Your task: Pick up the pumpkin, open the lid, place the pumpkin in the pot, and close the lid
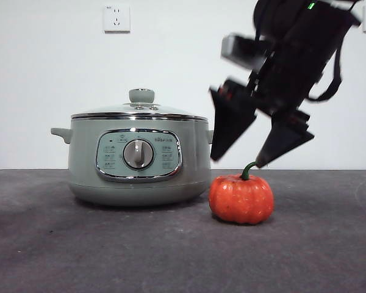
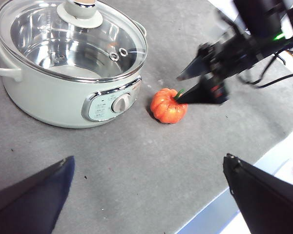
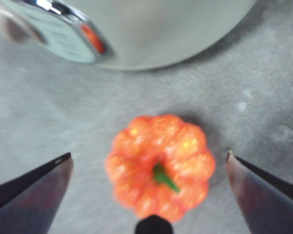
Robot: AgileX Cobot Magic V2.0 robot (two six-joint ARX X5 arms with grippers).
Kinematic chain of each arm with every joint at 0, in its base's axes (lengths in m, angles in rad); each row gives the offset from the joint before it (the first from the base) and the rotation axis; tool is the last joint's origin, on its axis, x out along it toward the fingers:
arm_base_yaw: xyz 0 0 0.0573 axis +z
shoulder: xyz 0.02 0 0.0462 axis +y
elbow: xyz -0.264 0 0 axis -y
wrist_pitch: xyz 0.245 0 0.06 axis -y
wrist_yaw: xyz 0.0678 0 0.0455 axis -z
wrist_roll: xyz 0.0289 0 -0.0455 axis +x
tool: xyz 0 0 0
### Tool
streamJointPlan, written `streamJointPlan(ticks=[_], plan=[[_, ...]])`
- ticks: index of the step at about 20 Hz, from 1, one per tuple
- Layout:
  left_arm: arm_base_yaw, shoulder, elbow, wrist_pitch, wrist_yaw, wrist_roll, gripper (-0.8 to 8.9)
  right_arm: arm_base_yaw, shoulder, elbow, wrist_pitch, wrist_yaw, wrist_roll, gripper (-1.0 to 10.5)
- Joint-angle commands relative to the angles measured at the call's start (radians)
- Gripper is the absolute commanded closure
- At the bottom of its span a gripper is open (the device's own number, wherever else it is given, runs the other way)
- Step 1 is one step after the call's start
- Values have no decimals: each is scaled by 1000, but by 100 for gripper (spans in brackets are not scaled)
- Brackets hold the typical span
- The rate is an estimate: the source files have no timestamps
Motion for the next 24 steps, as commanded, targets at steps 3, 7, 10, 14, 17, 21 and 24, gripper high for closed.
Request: streamJointPlan(ticks=[3,7,10,14,17,21,24], plan=[[0,-2,2,2,-16,0,33,16,77,1,27,37,-27,190],[0,-2,2,2,-16,0,33,23,115,1,33,37,-26,192],[0,-2,2,2,-16,0,33,28,124,1,32,37,-18,360],[0,-2,2,3,-17,0,33,28,124,1,21,37,4,744],[0,-1,2,14,-29,0,33,28,124,1,16,35,20,957],[0,56,3,62,-56,-8,33,27,47,1,-5,37,57,958],[-18,138,9,137,-68,-8,33,27,-79,1,-55,39,76,958]])
